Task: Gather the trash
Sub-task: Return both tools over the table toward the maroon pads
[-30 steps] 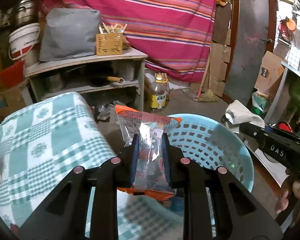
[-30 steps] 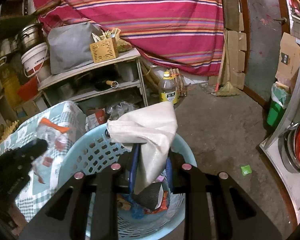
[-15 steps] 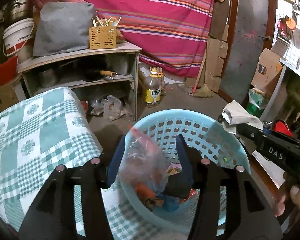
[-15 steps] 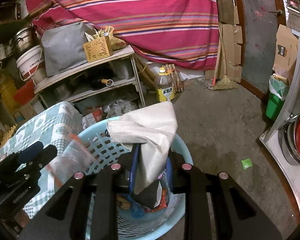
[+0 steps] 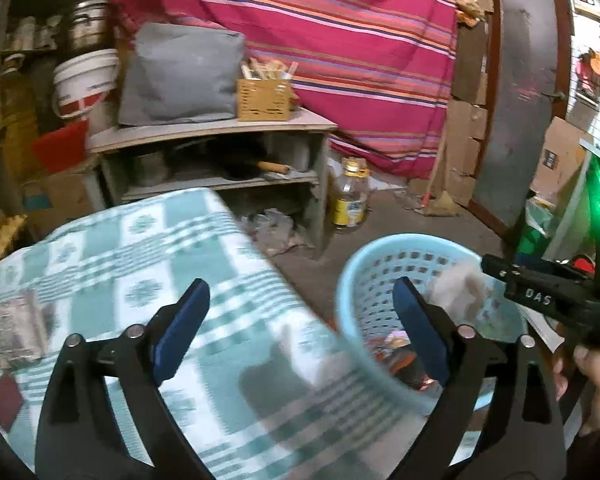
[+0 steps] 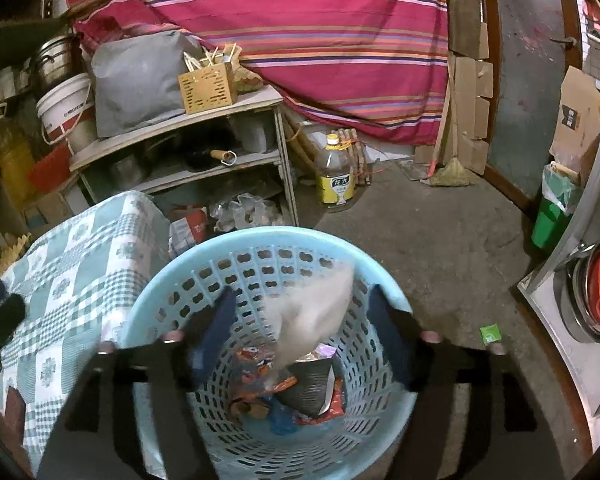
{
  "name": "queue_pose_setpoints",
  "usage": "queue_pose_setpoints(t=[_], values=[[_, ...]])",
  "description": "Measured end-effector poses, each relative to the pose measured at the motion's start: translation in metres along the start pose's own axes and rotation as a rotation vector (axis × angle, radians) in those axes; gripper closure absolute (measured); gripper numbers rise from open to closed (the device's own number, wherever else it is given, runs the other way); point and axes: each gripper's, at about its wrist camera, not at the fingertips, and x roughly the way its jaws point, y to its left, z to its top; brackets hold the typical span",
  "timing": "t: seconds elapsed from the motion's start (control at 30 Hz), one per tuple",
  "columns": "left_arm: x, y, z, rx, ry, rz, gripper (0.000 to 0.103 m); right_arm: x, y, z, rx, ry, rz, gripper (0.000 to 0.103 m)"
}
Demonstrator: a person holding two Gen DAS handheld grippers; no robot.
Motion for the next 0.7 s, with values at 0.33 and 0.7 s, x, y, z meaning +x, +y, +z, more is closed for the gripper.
queue_pose_setpoints(t=[0.33,0.7], values=[[-0.054,0.105,-0.035,-0.068,0.006,0.179,0.006,-0.01,0.06,-0.014,-0.126,-0.002,0.03,0.014],[-0.094,0.236,-0.094,-0.163,0.059,0.387,0.006,-0.019,0.149,-0.044,-0.149,0.026,0.166,0.01]])
